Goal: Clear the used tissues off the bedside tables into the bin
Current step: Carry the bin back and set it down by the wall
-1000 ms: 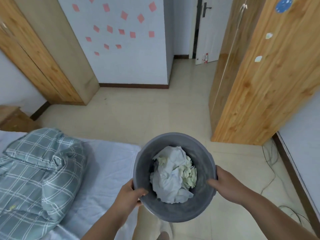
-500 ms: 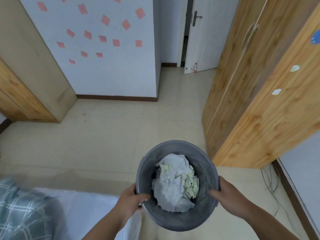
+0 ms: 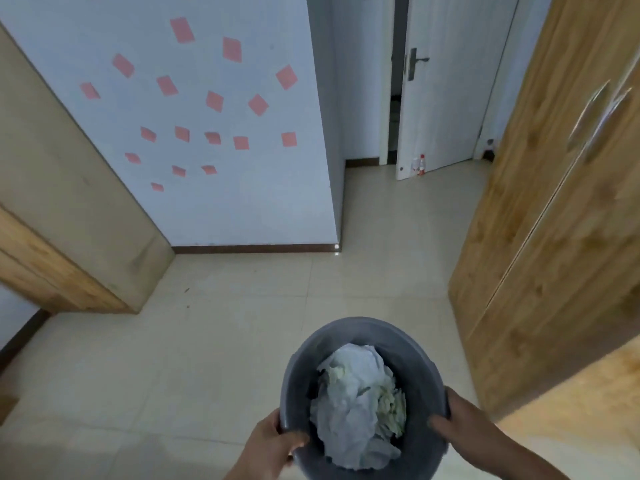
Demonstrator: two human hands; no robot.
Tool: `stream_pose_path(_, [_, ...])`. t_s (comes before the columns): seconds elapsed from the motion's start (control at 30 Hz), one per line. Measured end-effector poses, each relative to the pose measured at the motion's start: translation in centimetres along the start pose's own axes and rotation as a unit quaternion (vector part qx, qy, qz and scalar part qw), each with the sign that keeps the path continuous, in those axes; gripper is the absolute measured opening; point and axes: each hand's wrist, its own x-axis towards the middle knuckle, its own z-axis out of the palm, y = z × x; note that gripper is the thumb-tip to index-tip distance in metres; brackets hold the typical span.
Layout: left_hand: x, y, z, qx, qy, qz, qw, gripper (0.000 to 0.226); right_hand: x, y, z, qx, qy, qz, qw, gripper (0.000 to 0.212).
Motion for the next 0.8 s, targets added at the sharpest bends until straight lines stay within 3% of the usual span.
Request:
stream_pose_path(0.23, [8.3, 9.5, -2.9, -0.038, 0.104, 0.04, 0.993, 0.063, 12.3, -12.6, -7.1, -0.007, -0.01, -0.085, 0.996, 0.051])
stream_pose_path(0.43, [17.2, 14.6, -5.2, -0.064, 0.102, 0.049, 0.991, 0.05, 22.2, -16.6, -9.4, -0.045, -0.009, -0.077, 0.996, 0.049])
stream_pose_path(0.6, [27.5, 18.5, -7.7, -0.086, 0.071, 0.019, 0.994, 0.058, 30.9, -20.4, -11.5, -0.056, 0.001, -0.043, 0.997, 0.039])
stream_pose_path(0.8, [37.0, 28.9, -12.4, -0.045, 0.04, 0.033, 0.998, 0.043, 39.1, -28.7, -15.4, -0.041, 0.035, -0.049, 0.997, 0.038])
